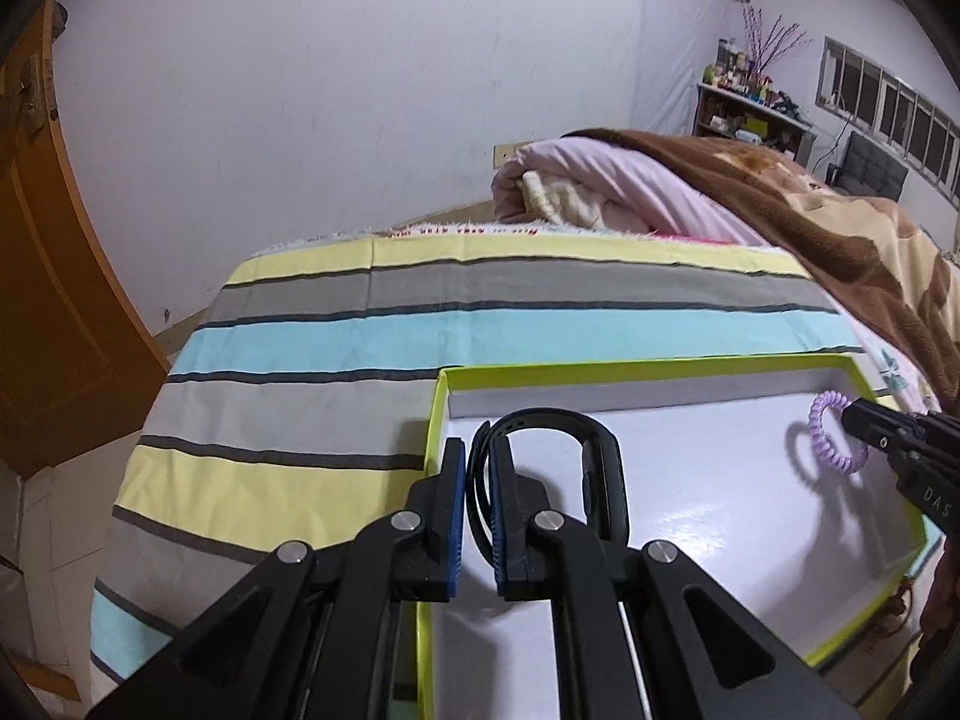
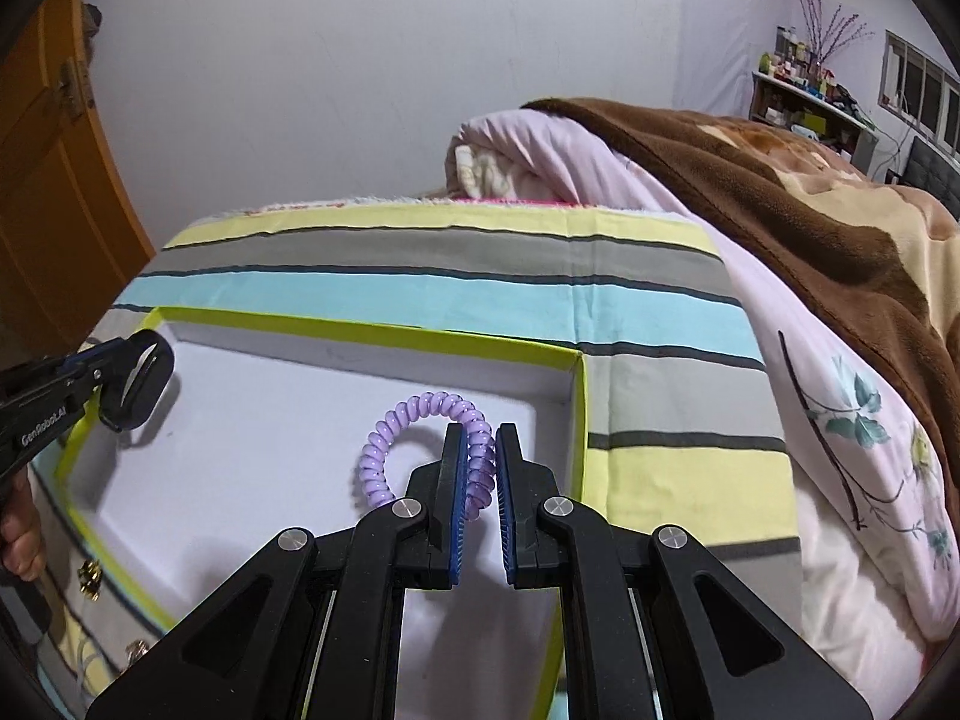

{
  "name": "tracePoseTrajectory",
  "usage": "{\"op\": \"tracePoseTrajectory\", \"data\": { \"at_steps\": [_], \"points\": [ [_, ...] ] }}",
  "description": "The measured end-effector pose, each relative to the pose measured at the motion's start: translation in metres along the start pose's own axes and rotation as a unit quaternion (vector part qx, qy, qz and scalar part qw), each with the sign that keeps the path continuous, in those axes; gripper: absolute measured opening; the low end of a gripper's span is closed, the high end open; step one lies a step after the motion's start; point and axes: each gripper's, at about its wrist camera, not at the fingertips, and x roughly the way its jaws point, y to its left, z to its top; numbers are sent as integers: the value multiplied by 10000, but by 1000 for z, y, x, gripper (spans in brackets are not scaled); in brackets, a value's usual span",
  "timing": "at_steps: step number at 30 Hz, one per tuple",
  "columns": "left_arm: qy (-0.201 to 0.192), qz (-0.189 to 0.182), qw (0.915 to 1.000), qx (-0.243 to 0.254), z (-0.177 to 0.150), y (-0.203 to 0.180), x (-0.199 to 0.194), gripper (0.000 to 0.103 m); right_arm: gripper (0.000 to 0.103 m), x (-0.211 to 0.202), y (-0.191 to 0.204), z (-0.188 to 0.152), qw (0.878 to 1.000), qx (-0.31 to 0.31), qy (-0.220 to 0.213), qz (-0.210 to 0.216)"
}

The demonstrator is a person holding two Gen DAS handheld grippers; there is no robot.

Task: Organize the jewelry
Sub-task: 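Carry both items into the lime-green box and open both tools to release them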

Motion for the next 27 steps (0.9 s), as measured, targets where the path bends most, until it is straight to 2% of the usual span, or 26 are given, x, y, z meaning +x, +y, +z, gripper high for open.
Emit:
{"op": "tracePoseTrajectory", "data": {
  "at_steps": [6,9,14,20,27],
  "points": [
    [12,43,9999,94,0,-1,7,9,10,11,0,3,9999,19,102,-39],
    [-58,31,9999,138,1,-1,6,9,16,7,0,3,10000,41,26,-2],
    [-164,-76,9998,62,0,3,-4,11,17,-13,0,3,9998,59,-178,-1],
    [-453,-208,9988,15,-7,4,-40,11,17,-50,8,-11,9990,-37,-429,78],
    [-803,-263,9964,1,-33,2,-96,11,18,-106,25,-45,9967,-131,-769,240]
  ]
}}
